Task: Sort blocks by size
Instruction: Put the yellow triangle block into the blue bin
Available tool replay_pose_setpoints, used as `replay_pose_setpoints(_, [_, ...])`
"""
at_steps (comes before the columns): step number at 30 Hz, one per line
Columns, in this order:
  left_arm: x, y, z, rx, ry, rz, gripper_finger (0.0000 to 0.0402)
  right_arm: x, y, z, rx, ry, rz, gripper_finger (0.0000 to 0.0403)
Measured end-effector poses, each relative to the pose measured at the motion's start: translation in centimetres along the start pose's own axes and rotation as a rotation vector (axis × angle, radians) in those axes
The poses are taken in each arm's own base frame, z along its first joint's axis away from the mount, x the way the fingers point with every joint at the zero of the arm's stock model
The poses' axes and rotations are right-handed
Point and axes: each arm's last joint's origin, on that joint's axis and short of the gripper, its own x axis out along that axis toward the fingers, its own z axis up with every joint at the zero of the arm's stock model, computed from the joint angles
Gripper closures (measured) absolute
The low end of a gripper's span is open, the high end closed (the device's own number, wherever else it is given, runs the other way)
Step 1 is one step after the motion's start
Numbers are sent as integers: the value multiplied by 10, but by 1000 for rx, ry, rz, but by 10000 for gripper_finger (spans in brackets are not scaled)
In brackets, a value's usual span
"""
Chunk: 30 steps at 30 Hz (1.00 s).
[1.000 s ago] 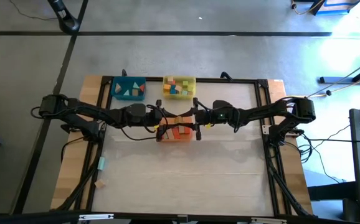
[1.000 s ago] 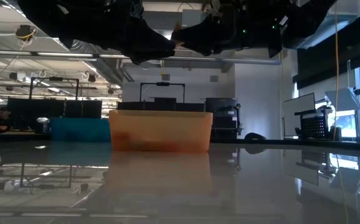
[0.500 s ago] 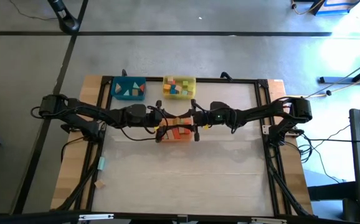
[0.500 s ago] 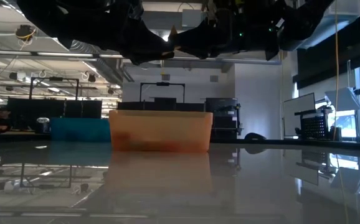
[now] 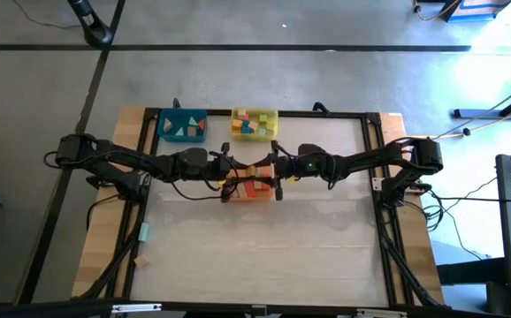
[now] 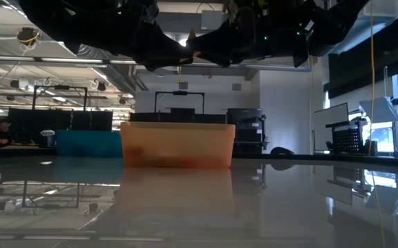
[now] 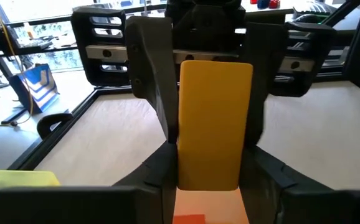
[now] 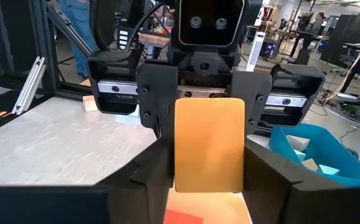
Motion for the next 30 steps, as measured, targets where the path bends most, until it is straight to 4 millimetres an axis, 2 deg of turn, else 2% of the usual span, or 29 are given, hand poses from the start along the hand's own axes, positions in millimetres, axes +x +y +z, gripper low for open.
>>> replay_pose_setpoints(5, [0, 1, 1, -14, -4, 10, 286, -1, 0, 1, 22, 12, -4, 180])
replay_pose_setpoints(8, [-2, 1, 3, -37, -11, 10, 285, -8, 0, 8, 37, 55, -10, 150])
replay_pose_setpoints(12, [-6, 3, 8, -53, -17, 30, 283, -27, -1, 24, 46, 142, -76, 124])
replay_pose_setpoints(17, [-16, 6, 13, -53, 8, 117, 283, -57, -2, 42, 52, 265, -163, 115])
replay_pose_setpoints(20, [-23, 10, 14, -45, 45, 224, 279, -74, -1, 50, 77, 319, -209, 114])
replay_pose_setpoints(23, [-32, 18, 15, -23, 91, 410, 278, -84, -1, 53, 113, 354, -239, 114])
replay_pose_setpoints(27, [-40, 38, 5, -4, 220, 705, 277, -88, 0, 49, 157, 415, -257, 114])
replay_pose_setpoints(30, [-46, 59, -8, -62, 315, 839, 276, -86, 1, 41, 184, 466, -258, 114])
